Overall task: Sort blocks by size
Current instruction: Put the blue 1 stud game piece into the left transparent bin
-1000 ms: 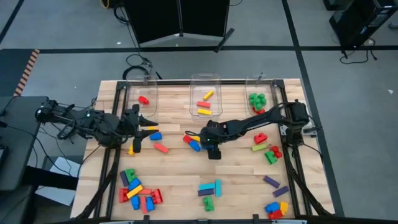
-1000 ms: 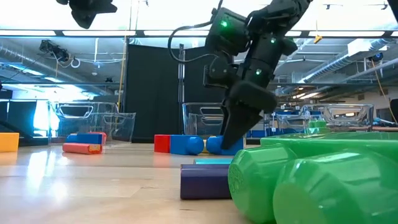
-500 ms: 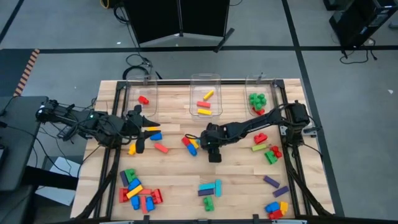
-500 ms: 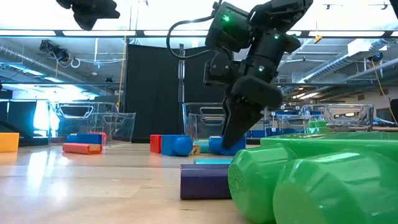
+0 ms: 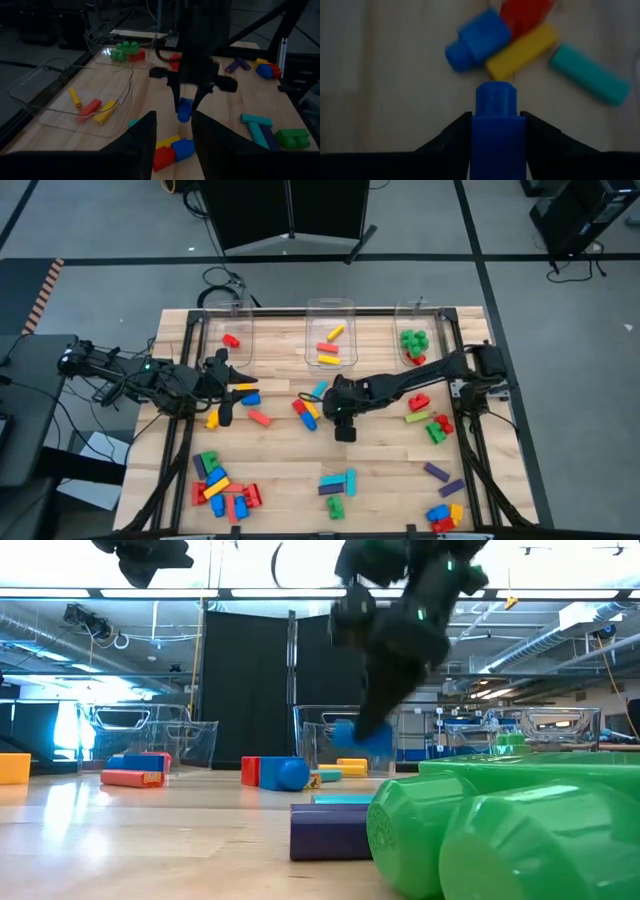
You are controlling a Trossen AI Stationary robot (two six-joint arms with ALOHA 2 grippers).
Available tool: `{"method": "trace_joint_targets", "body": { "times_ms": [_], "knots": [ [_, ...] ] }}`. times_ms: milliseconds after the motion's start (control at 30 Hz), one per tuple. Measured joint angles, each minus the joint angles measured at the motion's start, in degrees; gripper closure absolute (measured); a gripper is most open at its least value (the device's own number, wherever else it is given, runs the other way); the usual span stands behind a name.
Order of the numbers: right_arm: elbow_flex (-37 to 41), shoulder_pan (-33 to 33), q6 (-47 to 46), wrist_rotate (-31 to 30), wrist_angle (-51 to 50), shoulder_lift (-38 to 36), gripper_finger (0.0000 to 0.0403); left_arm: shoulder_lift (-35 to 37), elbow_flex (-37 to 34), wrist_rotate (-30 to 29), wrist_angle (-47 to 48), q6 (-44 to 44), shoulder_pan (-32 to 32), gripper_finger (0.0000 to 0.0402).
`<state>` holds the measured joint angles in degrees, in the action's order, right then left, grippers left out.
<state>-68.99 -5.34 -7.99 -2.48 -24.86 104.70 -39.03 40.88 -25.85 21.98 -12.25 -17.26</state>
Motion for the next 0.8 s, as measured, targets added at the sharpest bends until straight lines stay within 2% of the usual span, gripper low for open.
{"method": "trace_joint_targets", "body": {
  "times_ms": [300, 433, 667, 800],
  "knots": [
    [-5.73, -0.07, 0.07, -4.53, 1.25, -10.16, 0.0247, -0.23, 0.00, -0.06, -5.21, 0.00, 0.00, 0.0270],
    [-8.81, 0.08, 0.81, -6.90, 7.18, -12.55, 0.0247, -1.57, 0.00, -0.67, -8.99, 0.00, 0.00, 0.0270],
    [-14.82, 0.31, 5.99, -6.97, 14.32, -11.14, 0.0246, -7.79, 0.00, -4.14, -17.84, 0.60, 0.02, 0.0270],
    [-16.15, 0.31, 6.69, -6.95, 17.07, -10.97, 0.0246, -12.04, -0.04, -4.63, -26.63, 5.38, 0.04, 0.0270]
  ]
}}
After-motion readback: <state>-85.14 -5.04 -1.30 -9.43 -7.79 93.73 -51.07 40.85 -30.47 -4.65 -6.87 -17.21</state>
